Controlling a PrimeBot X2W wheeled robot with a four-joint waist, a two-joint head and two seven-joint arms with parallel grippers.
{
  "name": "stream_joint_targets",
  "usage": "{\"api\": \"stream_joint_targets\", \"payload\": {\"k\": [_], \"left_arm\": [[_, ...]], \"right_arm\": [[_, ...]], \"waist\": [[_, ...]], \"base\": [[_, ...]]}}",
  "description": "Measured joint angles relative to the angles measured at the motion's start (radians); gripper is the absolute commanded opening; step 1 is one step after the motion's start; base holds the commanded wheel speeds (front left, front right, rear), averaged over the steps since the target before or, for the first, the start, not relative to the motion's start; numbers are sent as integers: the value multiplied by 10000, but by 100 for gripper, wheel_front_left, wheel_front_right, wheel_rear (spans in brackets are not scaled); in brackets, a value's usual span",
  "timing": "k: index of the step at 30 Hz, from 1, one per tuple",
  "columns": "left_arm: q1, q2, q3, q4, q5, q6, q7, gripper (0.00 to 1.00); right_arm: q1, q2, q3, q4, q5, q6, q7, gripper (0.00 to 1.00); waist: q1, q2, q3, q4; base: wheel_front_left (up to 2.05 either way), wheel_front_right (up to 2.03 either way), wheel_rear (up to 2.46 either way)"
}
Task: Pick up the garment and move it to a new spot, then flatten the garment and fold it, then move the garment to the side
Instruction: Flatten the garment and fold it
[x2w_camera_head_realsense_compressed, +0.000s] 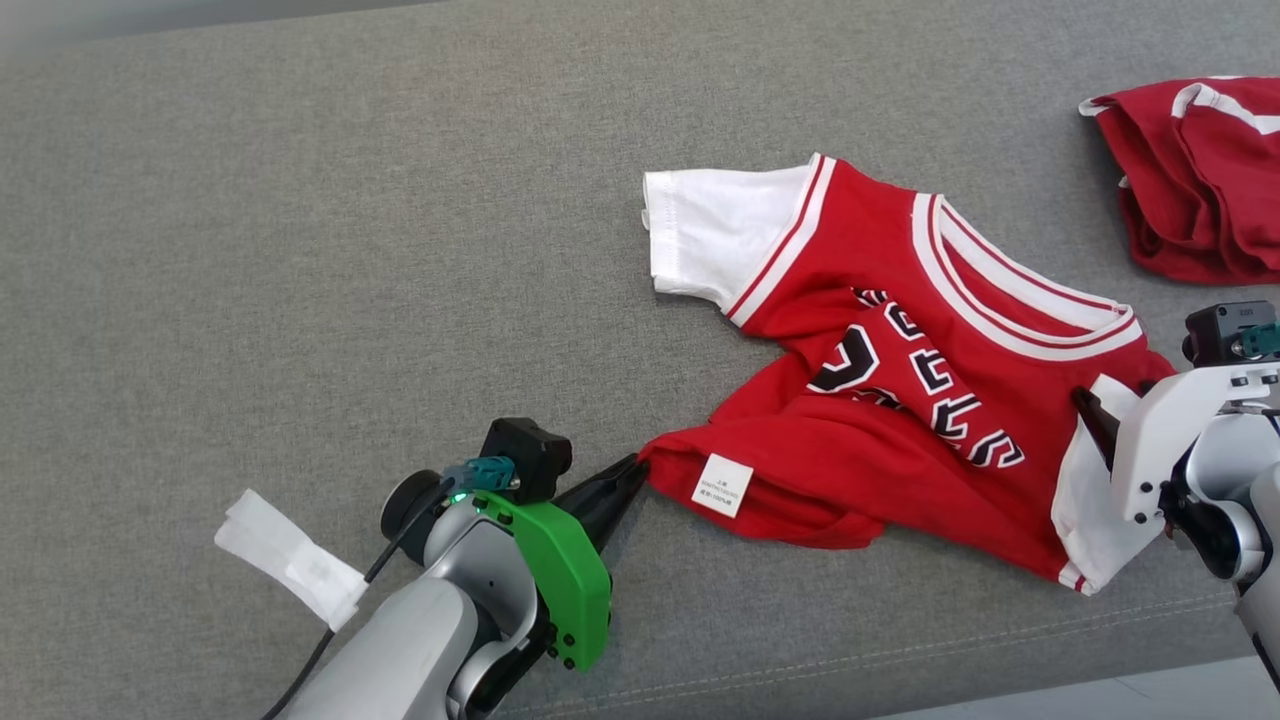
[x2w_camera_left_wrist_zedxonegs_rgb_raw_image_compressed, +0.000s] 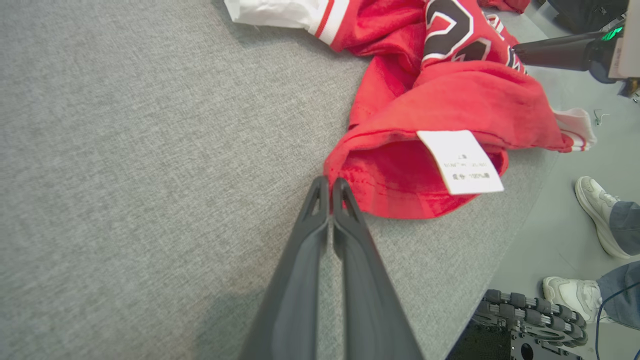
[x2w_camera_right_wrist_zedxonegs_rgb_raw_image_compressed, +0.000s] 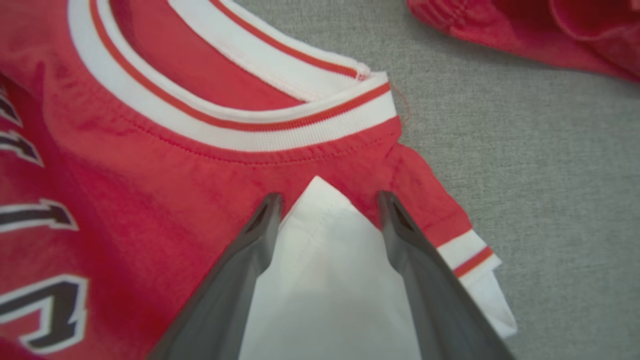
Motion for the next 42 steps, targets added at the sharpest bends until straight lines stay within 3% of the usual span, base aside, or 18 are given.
{"api": "stream_joint_targets", "payload": {"k": [1, 3, 5, 6, 7, 18, 22, 25, 27, 29, 36, 42], "left_arm": [[0, 0, 0, -13, 0, 0, 0, 0], [2, 0, 0, -44, 0, 6, 2, 0], [5, 0, 2, -59, 0, 12, 2, 0], [11, 0, 8, -88, 0, 40, 2, 0], [12, 0, 10, -100, -2, 84, 2, 0], [58, 171, 140, -163, -111, 96, 0, 0], [233, 476, 610, -527, -224, 276, -86, 0], [215, 1012, 1108, -1154, -222, 401, -117, 0], [217, 1498, 1465, -1904, -341, 410, -50, 0], [244, 1820, 1599, -2522, -529, 387, 215, 0], [548, 3306, 2052, -5499, -1358, 196, 1423, 0], [567, 4575, 2401, -8144, -1739, 165, 2709, 0]], "right_arm": [[-21, 0, 4, 27, -2, 0, 0, 93], [-44, 2, 10, 82, 0, 58, -2, 45], [-54, 6, 44, 153, 0, 92, -2, 29], [-63, 8, 65, 199, 0, 174, -2, 3], [-68, 10, 69, 221, 0, 174, -2, 0], [-183, -84, 21, 144, 6, 385, -322, 0], [-580, 65, -815, -740, 648, 470, -1066, 0], [-875, 313, -1891, -1753, 1812, 570, -1680, 0], [-801, 694, -2681, -2801, 3164, 924, -2013, 0], [-674, 779, -3051, -3561, 3797, 1099, -2128, 0], [283, -58, -4989, -6615, 5323, 1151, -2345, 0], [516, -470, -5779, -9168, 6633, 1248, -1801, 0]], "waist": [[0, 0, -5, 10], [0, 0, -14, 27], [0, 0, -27, 41], [1, 0, -36, 47], [1, 0, -38, 47], [0, 0, -197, -70], [0, 0, -338, -168], [0, 0, -499, -234], [0, 0, -681, -299], [0, 0, -814, -355], [0, 0, -1291, -620], [0, 0, -1587, -820]], "base": [[0, 0, 0], [0, 0, 0], [0, 0, 0], [0, 0, 0], [0, 0, 0], [0, 0, 0], [0, 0, 0], [0, 0, 0], [0, 0, 0], [0, 0, 0], [0, 0, 0], [0, 0, 0]]}}
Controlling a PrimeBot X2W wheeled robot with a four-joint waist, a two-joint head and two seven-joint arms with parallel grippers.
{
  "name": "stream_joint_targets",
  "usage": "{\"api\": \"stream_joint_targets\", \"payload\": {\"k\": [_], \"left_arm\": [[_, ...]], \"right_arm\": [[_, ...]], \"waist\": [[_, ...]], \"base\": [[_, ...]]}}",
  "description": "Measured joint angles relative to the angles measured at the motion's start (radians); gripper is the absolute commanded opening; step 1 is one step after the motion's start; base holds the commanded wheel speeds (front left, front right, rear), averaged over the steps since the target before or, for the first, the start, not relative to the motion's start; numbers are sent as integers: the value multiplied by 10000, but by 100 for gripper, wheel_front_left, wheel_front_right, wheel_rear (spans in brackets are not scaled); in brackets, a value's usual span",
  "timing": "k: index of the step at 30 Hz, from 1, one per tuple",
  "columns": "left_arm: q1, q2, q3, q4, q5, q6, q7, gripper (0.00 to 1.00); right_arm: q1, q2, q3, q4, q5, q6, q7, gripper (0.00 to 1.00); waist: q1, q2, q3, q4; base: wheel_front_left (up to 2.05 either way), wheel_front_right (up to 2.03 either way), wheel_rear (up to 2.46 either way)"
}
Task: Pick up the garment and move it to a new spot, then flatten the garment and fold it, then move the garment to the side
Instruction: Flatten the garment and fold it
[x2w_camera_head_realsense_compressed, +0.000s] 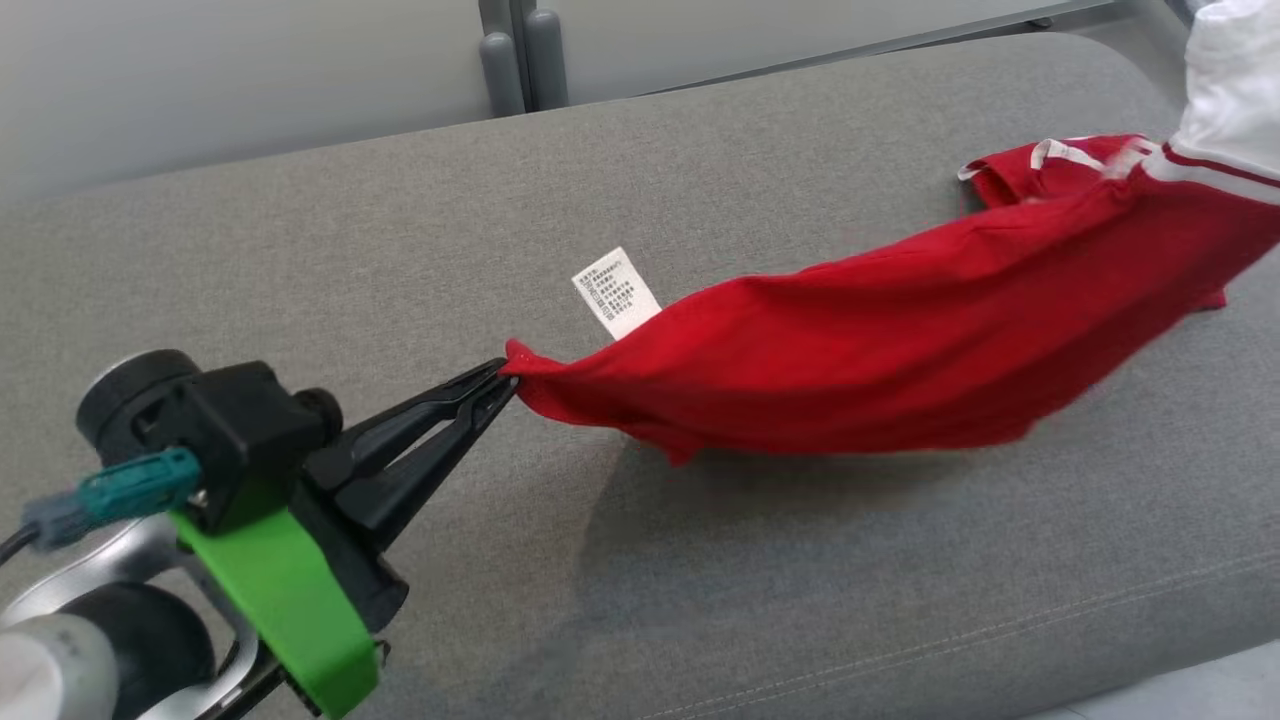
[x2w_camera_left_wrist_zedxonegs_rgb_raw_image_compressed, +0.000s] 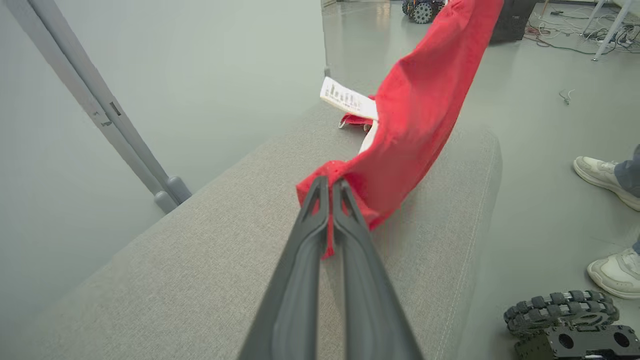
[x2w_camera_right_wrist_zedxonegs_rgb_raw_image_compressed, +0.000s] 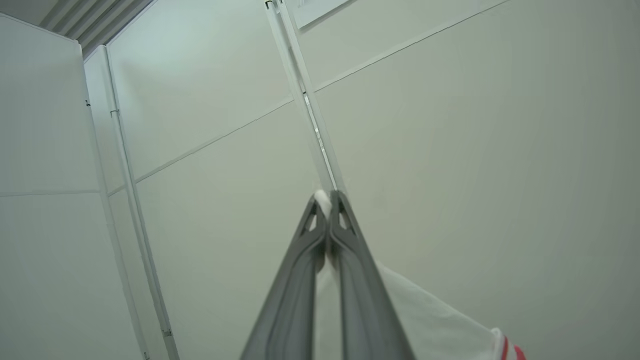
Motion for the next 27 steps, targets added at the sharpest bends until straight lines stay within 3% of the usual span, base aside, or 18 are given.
{"api": "stream_joint_targets", "payload": {"k": [3, 5, 9, 12, 15, 17, 19, 22, 24, 27], "left_arm": [[-76, 372, 472, -1455, -522, 38, 652, 0], [-324, 570, 708, -2044, -790, 215, 1216, 0], [-725, 949, 1223, -2291, -1770, 752, 2328, 0], [-1034, 957, 1246, -1567, -2439, 1024, 3043, 0], [-1570, 913, 1220, -330, -2855, 1206, 3528, 0], [-2213, 562, 1129, 564, -2976, 1327, 3659, 0], [-3043, 155, 1078, 1578, -2698, 1346, 3624, 0], [-4837, -318, 1041, 2938, -1256, 1302, 3149, 0], [-6277, -894, 1444, 3323, -194, 1323, 2065, 0], [-8721, -1317, 1906, 3118, 1333, 1164, 644, 0]], "right_arm": [[196, -479, -487, -796, 533, -128, 648, 0], [424, -846, -654, -836, 782, -416, 1212, 0], [825, -918, -245, -541, 1515, -991, 2272, 0], [895, -978, 341, 98, 1578, -1327, 2792, 0], [662, -928, 991, 1041, 1348, -1887, 3007, 0], [27, -738, 1423, 1749, 915, -2255, 3005, 0], [-956, -468, 1841, 2301, 326, -2422, 2830, 0], [-3320, 155, 2234, 2782, -786, -2422, 2084, 0], [-5250, 604, 2190, 2918, -1484, -2420, 1407, 0], [-7699, 1551, 2105, 3179, -2013, -2366, 610, 0]], "waist": [[0, 0, -59, -126], [-1, 0, -15, -143], [0, 0, 243, -122], [0, 0, 566, -53], [0, 0, 933, 64], [0, 0, 1188, 166], [0, 0, 1438, 292], [0, 0, 1819, 511], [0, 0, 2088, 651], [0, 0, 2514, 808]], "base": [[0, 0, 0], [0, 0, 0], [0, 0, 0], [0, 0, 0], [0, 0, 0], [0, 0, 0], [0, 0, 0], [0, 0, 0], [0, 0, 0], [0, 0, 0]]}}
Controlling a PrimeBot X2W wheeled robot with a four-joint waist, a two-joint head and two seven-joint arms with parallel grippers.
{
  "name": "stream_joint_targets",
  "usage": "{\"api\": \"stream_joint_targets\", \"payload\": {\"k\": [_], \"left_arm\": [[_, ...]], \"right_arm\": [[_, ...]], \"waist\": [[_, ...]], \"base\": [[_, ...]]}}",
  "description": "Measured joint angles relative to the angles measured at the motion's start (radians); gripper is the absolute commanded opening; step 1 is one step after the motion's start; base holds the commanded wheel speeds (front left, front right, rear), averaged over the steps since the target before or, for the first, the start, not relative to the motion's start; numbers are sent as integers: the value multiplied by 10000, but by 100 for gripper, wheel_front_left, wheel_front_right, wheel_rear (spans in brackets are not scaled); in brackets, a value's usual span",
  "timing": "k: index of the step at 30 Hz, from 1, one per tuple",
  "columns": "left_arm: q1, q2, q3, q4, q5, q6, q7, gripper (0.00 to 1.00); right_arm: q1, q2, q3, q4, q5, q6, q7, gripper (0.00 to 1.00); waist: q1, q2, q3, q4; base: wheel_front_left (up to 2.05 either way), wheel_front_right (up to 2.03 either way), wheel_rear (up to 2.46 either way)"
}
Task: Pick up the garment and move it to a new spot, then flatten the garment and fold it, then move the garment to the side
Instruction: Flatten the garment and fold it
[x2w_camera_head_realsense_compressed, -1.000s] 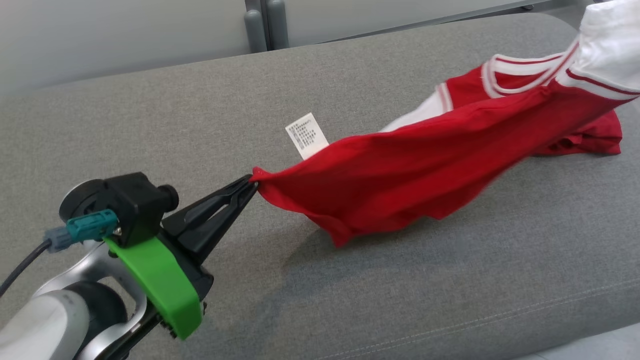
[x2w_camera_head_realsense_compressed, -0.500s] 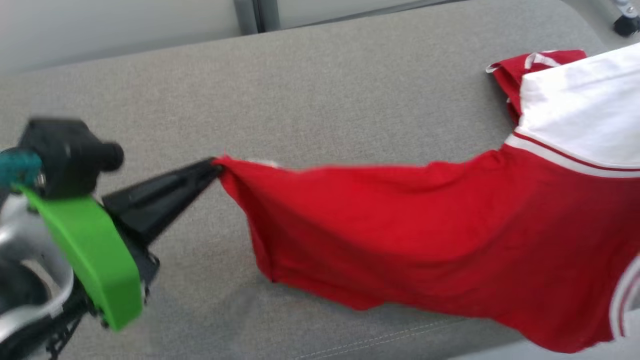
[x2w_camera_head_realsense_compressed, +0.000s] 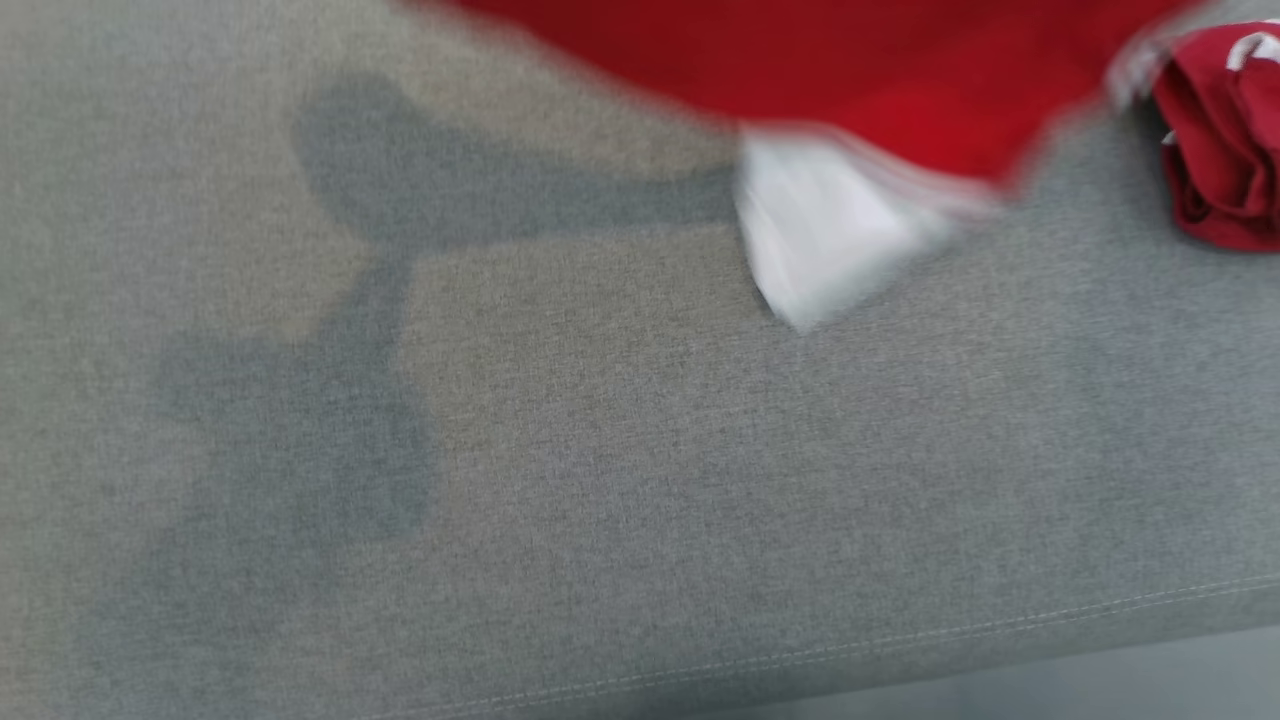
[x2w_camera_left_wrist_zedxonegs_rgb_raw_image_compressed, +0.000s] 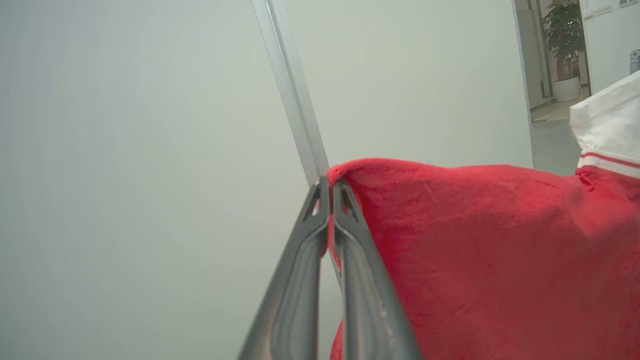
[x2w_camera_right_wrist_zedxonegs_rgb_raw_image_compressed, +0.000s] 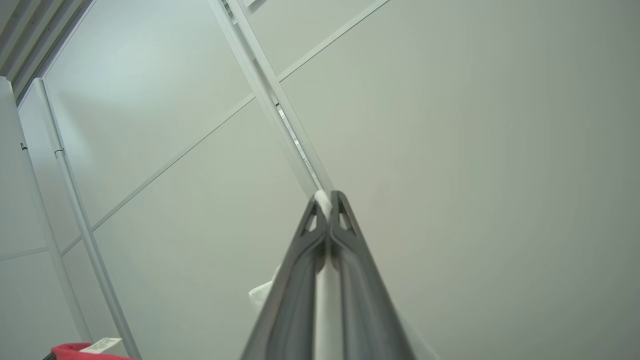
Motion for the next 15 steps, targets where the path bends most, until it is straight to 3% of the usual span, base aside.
{"api": "stream_joint_targets", "payload": {"k": [3, 6, 10, 15], "left_arm": [[-1504, 115, -240, -17, 894, -541, -594, 0], [-1407, 146, -834, 606, 980, -782, -598, 0], [313, 205, -1244, 1557, 1009, -934, -1202, 0], [4151, 15, -2033, 3254, 1164, -867, -2458, 0]], "right_arm": [[-1029, 399, 382, 341, -654, 15, -234, 0], [-1282, 516, 1331, 583, -1127, 54, -219, 0], [-803, 865, 2199, 1198, -1289, 56, -301, 0], [2511, 1597, 2387, 2663, -1003, 341, -1041, 0]], "waist": [[0, 0, 448, 88], [0, 0, 897, 118], [1, 0, 1489, 66], [3, 0, 1989, -120]], "base": [[0, 0, 0], [0, 0, 0], [0, 0, 0], [0, 0, 0]]}}
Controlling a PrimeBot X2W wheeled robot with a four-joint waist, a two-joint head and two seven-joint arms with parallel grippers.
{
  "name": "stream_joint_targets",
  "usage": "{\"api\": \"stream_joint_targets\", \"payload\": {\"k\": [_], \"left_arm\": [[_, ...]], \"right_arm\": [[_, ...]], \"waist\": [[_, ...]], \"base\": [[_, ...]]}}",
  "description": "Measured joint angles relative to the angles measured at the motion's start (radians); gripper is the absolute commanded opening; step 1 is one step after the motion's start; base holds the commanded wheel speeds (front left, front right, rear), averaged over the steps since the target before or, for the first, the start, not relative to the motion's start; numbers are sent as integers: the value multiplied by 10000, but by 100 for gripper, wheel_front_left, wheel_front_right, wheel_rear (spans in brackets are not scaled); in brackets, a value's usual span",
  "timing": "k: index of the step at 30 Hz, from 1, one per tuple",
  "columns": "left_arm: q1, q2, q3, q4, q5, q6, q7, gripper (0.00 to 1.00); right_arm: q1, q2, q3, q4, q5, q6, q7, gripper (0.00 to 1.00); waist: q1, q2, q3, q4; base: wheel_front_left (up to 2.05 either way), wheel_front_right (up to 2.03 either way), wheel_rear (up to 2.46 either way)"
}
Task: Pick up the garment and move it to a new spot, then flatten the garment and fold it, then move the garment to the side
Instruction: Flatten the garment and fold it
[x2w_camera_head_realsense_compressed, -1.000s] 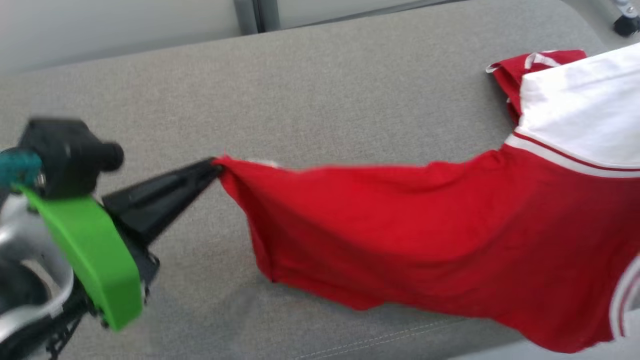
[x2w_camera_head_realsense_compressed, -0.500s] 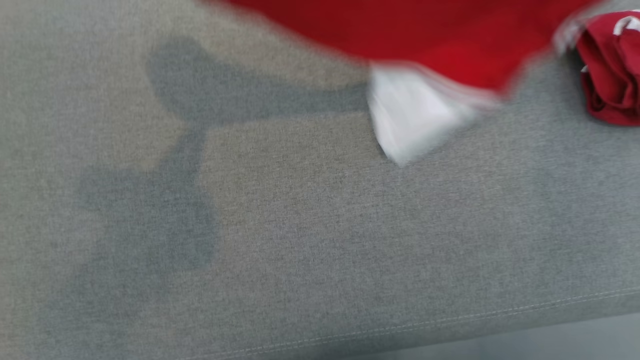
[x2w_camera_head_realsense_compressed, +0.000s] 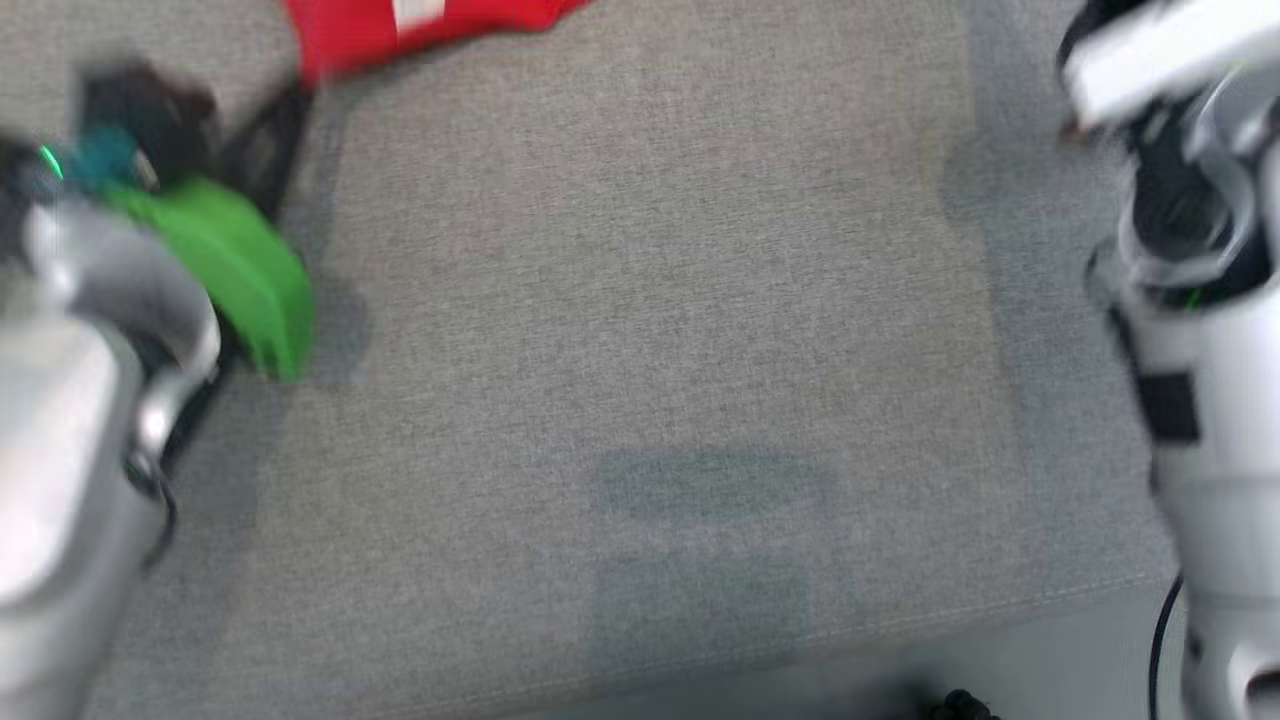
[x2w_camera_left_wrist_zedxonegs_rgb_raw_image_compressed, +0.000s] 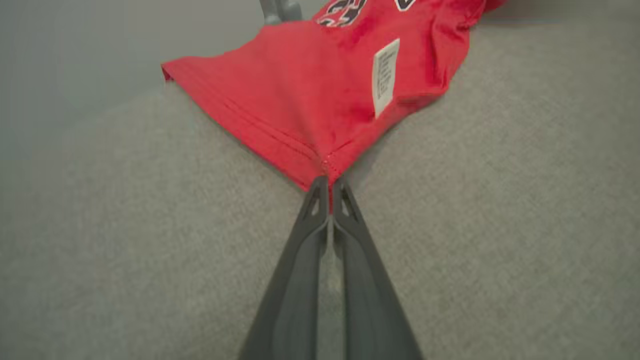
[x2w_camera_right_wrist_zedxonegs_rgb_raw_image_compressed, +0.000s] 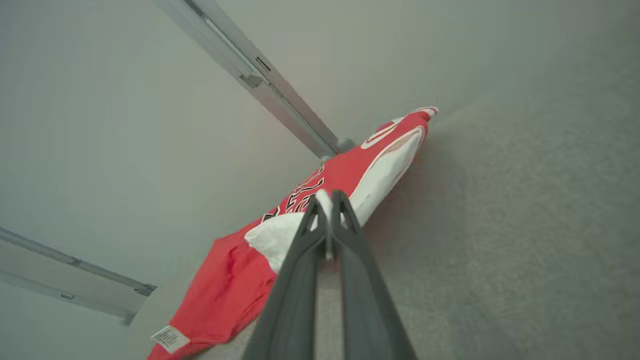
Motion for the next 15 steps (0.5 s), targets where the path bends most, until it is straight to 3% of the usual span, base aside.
{"api": "stream_joint_targets", "payload": {"k": [3, 6, 11, 15], "left_arm": [[1580, -117, -134, 811, -29, 111, -771, 0], [1871, -397, 142, 1237, -332, 245, -1628, 0], [2343, -842, 391, 1806, -727, 268, -2658, 0], [2459, -840, 627, 1906, -1118, -25, -3133, 0]], "right_arm": [[1733, 353, -107, 696, 355, 188, -431, 0], [2658, 518, -274, 1120, 606, 479, -857, 0], [3295, 472, -355, 1461, 667, 993, -1365, 0], [3365, 194, -366, 1588, 602, 1266, -1486, 0]], "waist": [[-1, 0, 29, -144], [-2, 0, -118, -204], [-3, 0, -564, -228], [-3, 0, -997, -254]], "base": [[0, 0, 0], [0, 0, 0], [0, 0, 0], [0, 0, 0]]}}
